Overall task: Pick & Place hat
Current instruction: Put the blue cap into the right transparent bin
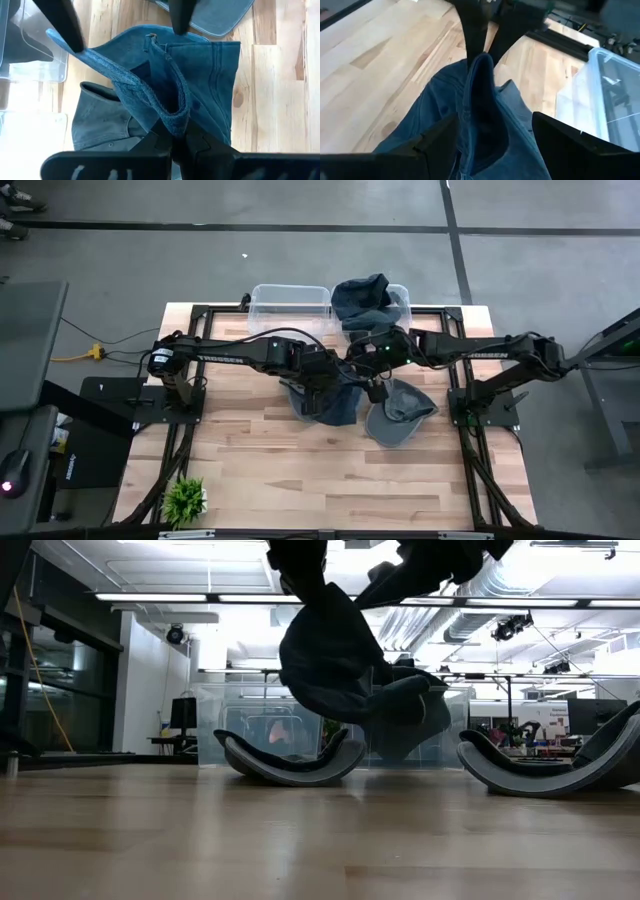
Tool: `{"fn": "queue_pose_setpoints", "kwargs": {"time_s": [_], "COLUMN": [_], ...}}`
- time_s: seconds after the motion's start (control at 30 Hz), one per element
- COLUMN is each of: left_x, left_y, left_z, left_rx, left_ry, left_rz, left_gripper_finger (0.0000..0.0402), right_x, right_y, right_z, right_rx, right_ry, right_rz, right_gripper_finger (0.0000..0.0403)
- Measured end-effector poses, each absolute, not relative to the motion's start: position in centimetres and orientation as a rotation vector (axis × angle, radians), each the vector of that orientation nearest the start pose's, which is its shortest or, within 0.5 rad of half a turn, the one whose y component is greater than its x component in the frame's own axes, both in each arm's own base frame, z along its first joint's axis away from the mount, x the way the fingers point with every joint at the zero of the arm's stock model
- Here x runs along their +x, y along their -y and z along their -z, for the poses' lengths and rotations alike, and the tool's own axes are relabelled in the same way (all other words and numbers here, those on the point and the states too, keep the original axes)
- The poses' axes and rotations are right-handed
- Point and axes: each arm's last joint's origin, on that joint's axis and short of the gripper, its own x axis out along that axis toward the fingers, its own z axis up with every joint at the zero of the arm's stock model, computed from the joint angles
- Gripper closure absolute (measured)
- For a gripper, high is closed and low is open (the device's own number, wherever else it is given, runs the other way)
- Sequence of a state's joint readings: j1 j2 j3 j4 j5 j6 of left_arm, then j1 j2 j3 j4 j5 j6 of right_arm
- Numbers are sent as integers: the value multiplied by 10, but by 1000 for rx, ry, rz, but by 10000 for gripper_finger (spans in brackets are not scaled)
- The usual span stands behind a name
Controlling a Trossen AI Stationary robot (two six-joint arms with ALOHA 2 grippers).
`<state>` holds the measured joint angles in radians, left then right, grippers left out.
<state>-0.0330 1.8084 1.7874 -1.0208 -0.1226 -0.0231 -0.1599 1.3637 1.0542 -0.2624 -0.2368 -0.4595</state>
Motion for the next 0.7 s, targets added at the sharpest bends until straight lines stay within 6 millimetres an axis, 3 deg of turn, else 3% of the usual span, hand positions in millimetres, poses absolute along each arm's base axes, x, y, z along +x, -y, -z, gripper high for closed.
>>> {"fn": "queue_pose_setpoints", "kwargs": {"time_s": [0.3,0.7], "left_x": [377,377], "left_y": [9,8], "left_z": [-332,-332], "left_rx": [61,93], "left_ry": [-1039,-1038], "left_rz": [-94,-111], "left_gripper_finger": [401,401], "right_x": [303,302], "right_y": [54,62], "right_z": [-280,-280], "right_rx": [-301,-243], "right_ry": [-552,-518], "right_rz": [-222,-302], "right_gripper_finger": [155,155]}}
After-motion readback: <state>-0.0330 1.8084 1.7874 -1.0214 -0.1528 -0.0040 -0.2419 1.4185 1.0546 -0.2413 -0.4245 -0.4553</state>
